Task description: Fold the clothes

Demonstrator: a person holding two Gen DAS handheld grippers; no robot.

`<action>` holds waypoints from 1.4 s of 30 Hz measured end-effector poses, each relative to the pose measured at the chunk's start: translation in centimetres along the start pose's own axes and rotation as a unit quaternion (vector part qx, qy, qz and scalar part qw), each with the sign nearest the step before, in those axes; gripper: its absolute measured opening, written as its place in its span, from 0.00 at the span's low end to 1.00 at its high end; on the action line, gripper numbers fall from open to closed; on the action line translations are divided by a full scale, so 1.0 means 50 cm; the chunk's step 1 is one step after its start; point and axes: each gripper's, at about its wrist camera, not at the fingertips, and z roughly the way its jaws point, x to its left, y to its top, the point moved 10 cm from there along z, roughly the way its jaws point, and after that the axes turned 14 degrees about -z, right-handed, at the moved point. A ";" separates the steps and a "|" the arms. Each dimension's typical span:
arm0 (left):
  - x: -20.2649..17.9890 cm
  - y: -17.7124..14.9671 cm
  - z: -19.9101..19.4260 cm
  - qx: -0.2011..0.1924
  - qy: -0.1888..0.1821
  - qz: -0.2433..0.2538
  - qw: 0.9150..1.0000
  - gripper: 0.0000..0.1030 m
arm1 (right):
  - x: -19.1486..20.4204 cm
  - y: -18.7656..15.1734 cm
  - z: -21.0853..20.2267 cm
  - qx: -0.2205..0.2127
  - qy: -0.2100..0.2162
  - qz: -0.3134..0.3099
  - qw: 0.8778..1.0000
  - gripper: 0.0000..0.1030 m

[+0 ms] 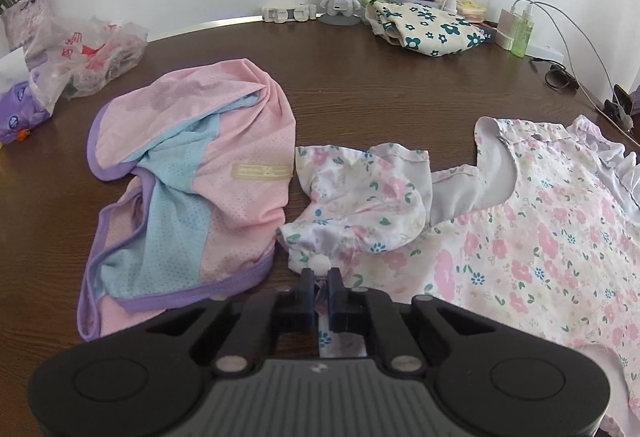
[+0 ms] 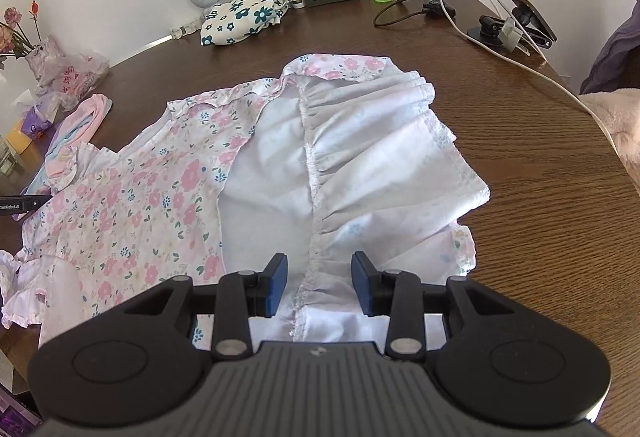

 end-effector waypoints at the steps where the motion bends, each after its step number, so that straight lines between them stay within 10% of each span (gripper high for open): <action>1: 0.000 0.002 0.000 -0.007 0.009 0.002 1.000 0.01 | 0.001 0.000 0.000 -0.001 -0.001 -0.003 1.000 0.34; 8: 0.014 0.013 0.005 -0.036 0.026 -0.013 0.999 0.01 | 0.010 -0.001 -0.001 -0.008 -0.015 -0.032 0.999 0.35; 15: 0.032 0.001 -0.083 -0.077 -0.006 -0.036 0.996 0.23 | 0.016 0.000 -0.047 -0.044 -0.012 -0.021 0.999 0.37; 24: 0.034 -0.127 -0.170 -0.034 -0.120 -0.088 0.988 0.25 | 0.003 -0.071 -0.118 -0.056 -0.027 0.022 0.998 0.40; 29: 0.039 -0.142 -0.136 -0.036 -0.053 -0.061 0.996 0.25 | -0.003 -0.108 -0.116 -0.050 -0.036 0.038 0.997 0.40; 34: 0.030 -0.136 -0.115 -0.012 -0.073 -0.057 0.996 0.28 | -0.002 -0.129 -0.110 -0.049 -0.035 0.048 0.997 0.41; 38: 0.018 -0.123 -0.102 0.010 -0.078 -0.037 0.996 0.06 | 0.003 -0.127 -0.109 -0.049 -0.038 0.041 0.997 0.42; 42: 0.018 -0.111 -0.110 0.013 -0.100 -0.047 0.994 0.06 | 0.008 -0.125 -0.107 -0.048 -0.042 0.031 0.997 0.44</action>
